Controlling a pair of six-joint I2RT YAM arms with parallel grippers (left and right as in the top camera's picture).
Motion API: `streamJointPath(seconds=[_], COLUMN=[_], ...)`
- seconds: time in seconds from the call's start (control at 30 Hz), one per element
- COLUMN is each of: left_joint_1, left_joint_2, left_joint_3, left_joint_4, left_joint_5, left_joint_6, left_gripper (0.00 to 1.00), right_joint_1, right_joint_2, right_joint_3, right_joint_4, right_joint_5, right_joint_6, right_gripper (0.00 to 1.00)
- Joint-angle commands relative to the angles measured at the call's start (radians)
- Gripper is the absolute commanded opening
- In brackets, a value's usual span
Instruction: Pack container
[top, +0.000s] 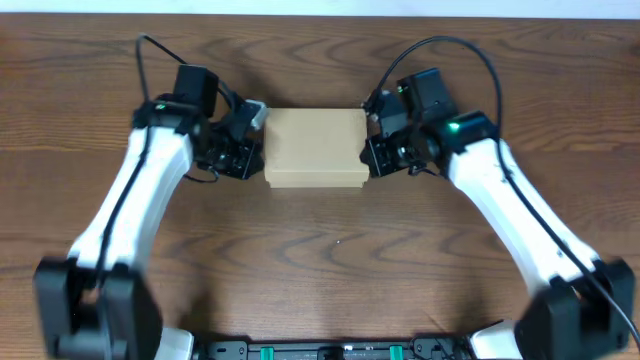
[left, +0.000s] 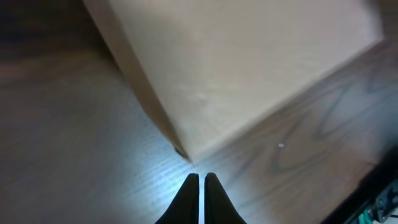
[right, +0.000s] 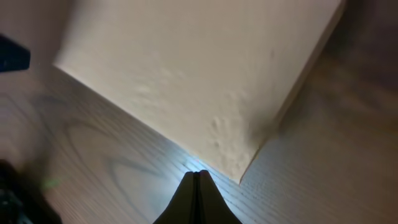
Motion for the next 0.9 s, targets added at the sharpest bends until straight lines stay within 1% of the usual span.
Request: streamJointPath(seconds=[0.0, 0.17, 0.33, 0.37, 0.4, 0.43, 0.5, 0.53, 0.57, 0.7, 0.87], left_joint_1=[-0.006, -0.006, -0.006, -0.006, -0.006, -0.006, -0.006, -0.006, -0.006, -0.006, -0.006], left_joint_2=[-0.212, -0.466, -0.652, -0.68, -0.712, -0.733, -0.787, -0.803, -0.819, -0.867, -0.876], left_joint_3=[0.053, 0.053, 0.053, 0.053, 0.053, 0.053, 0.053, 0.053, 0.053, 0.053, 0.053], left_joint_4=[-0.043, -0.15, -0.235, -0.243, -0.248, -0.247, -0.237, -0.233, -0.231, -0.242, -0.257], left_joint_5=[-0.001, -0.002, -0.002, -0.002, 0.004, 0.01, 0.011, 0.01, 0.01, 0.012, 0.001], left_joint_6=[-0.007, -0.006, -0.006, -0.007, -0.008, -0.011, -0.038, -0.043, -0.045, -0.074, -0.073], left_gripper=[0.06, 0.06, 0.06, 0.07, 0.14, 0.24, 0.54, 0.95, 0.95, 0.95, 0.95], right_joint_1=[0.01, 0.01, 0.01, 0.011, 0.011, 0.011, 0.011, 0.011, 0.011, 0.011, 0.011], right_joint_2=[-0.135, -0.282, -0.382, -0.393, -0.405, -0.414, -0.43, -0.434, -0.436, -0.436, -0.436], right_joint_3=[0.035, 0.034, 0.034, 0.034, 0.034, 0.034, 0.034, 0.034, 0.034, 0.034, 0.034], right_joint_4=[-0.006, -0.016, -0.012, -0.013, -0.017, -0.024, -0.055, -0.074, -0.091, -0.177, -0.288], right_joint_5=[-0.016, -0.047, -0.09, -0.091, -0.096, -0.103, -0.122, -0.124, -0.124, -0.124, -0.105], right_joint_6=[0.035, 0.066, 0.077, 0.084, 0.095, 0.105, 0.111, 0.11, 0.11, 0.11, 0.11], right_gripper=[0.01, 0.01, 0.02, 0.02, 0.06, 0.16, 0.55, 0.84, 0.99, 0.99, 0.99])
